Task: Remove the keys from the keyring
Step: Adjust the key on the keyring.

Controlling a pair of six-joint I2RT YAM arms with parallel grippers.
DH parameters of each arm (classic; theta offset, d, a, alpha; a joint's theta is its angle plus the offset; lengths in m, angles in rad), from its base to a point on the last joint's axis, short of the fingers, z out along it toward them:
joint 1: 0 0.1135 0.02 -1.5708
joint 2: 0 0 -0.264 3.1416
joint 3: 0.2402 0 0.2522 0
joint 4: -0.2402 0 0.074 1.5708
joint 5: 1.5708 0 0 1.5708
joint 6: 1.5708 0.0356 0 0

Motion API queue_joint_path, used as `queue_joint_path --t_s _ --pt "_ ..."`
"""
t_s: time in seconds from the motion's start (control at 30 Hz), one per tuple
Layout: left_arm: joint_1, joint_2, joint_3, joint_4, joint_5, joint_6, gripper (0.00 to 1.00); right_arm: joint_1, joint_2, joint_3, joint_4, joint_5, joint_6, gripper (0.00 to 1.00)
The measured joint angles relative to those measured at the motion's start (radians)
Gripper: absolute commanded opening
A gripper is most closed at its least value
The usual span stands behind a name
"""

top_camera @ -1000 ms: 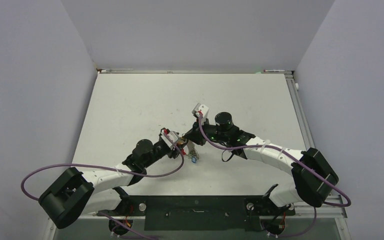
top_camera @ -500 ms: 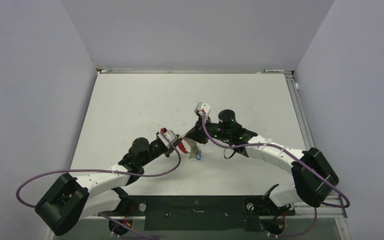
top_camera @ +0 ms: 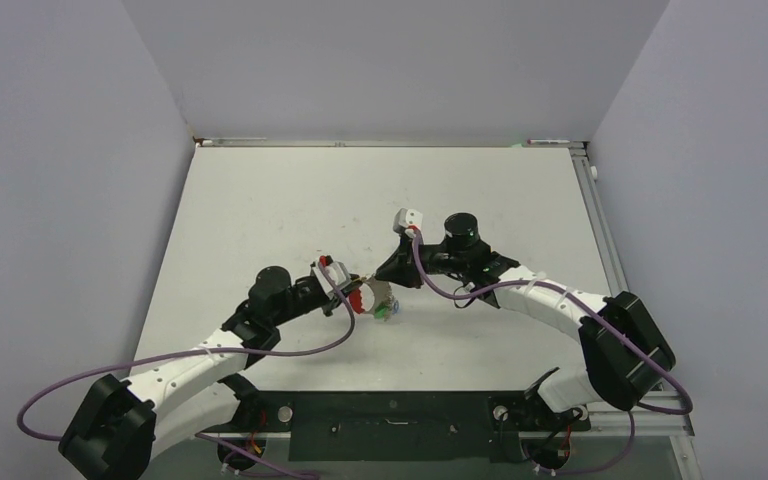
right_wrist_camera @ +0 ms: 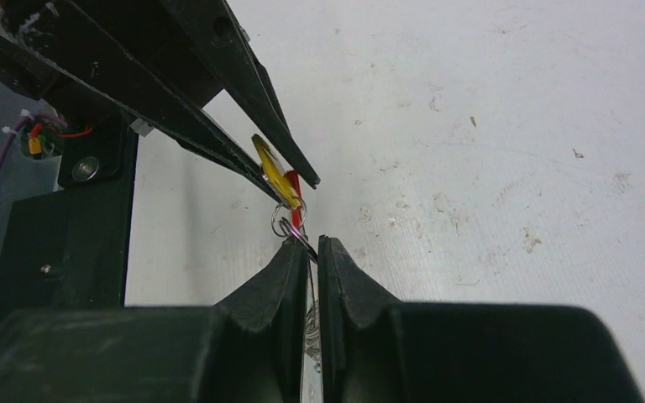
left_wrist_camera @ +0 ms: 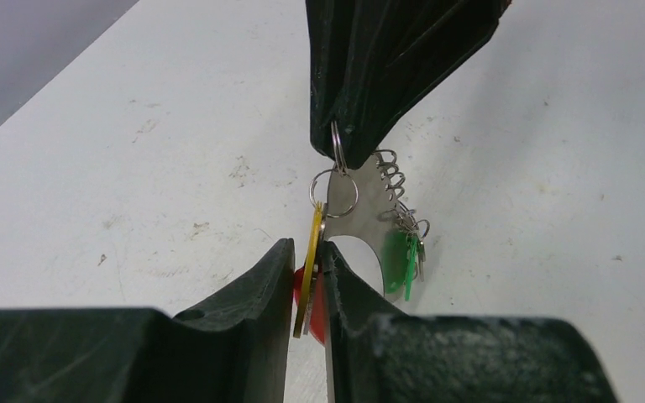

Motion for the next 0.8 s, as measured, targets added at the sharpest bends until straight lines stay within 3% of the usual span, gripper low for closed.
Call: queue_joint_path --t_s 0.27,0.53,0.8 --pt "0.008 -0.018 0.076 -0.171 0.086 -0.028 0.00 -0.007 0.008 -0.001 0.032 -0.042 0.027 0.05" --pt "0.006 0.052 0.143 -0.199 0.111 -0.103 0.00 -0.011 0.008 -0.002 0.058 -0.045 0.055 0.05" --pt "0.013 0.015 0.143 -0.243 0.124 -0.097 0.03 -0.012 0.008 -0.002 0.052 -0.058 0.020 0.05"
